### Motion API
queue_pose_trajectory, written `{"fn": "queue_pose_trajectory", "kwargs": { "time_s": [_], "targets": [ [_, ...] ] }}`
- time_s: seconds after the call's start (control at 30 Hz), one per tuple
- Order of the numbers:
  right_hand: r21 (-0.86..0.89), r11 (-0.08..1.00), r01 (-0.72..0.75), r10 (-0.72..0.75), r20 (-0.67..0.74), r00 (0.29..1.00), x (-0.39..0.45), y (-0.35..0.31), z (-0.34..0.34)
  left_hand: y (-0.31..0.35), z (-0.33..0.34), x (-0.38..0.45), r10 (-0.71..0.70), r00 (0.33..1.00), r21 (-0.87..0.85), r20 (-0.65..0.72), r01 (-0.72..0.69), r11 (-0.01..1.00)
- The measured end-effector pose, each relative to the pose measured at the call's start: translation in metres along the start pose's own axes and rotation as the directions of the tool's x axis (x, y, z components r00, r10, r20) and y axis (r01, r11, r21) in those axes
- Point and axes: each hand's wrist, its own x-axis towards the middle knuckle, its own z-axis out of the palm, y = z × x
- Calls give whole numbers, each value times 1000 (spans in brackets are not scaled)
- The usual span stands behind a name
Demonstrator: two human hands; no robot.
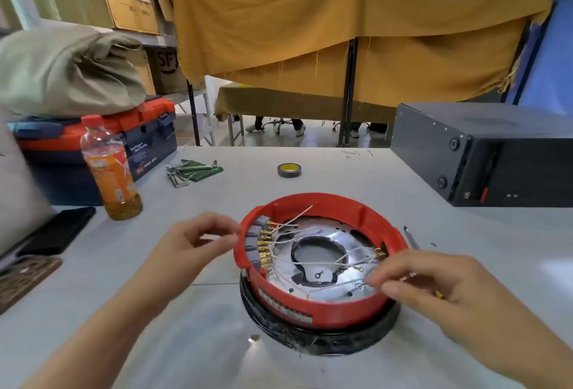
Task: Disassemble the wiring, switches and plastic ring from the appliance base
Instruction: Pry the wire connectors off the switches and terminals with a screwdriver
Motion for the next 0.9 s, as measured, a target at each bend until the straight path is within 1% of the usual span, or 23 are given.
{"fn": "queue_pose_trajectory", "kwargs": {
  "time_s": [0.03,0.07,0.13,0.27,0.4,0.53,0.67,0.8,0.9],
  "targets": [
    [-10,999,34,-34,-11,999,14,3,0,-3,2,14,14,999,70,-29,-12,997],
    [-18,999,34,-34,-26,999,27,2,0,-2,4,25,-2,999,140,-32,7,990],
    [-114,992,53,-53,6,999,57,5,2,-5,11,47,-36,999,248,23,29,968],
    [-287,956,68,-38,106,994,109,12,12,-16,19,74,-120,983,343,136,67,937],
    [-417,901,121,-24,231,973,150,15,30,-19,18,86,-130,975,363,179,57,930],
    [-497,849,176,-7,324,946,176,18,50,-23,18,84,-99,984,346,150,41,937],
    [-492,854,170,0,326,945,187,23,66,-24,21,81,-88,988,327,128,41,944],
    [-465,870,165,-5,326,945,191,27,70,-25,19,81,-87,988,364,127,36,931],
    [-448,877,175,-25,320,947,188,31,71,-27,18,79,-83,988,333,133,35,942]
  ]
}}
